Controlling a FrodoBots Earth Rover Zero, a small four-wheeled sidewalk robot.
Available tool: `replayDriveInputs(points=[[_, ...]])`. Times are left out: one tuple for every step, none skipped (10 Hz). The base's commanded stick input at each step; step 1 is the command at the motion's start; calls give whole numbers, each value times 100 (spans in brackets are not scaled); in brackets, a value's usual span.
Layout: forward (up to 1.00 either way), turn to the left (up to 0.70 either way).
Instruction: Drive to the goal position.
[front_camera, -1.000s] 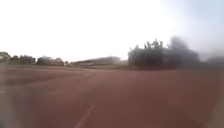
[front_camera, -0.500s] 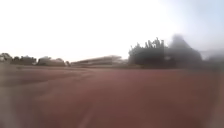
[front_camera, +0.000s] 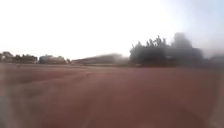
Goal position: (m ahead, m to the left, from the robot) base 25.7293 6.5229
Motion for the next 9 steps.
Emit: replayDriveInputs(points=[[70, 0], [70, 0], [70, 0], [70, 0], [70, 0], [70, 0], [70, 0], [70, -21], [70, -32]])
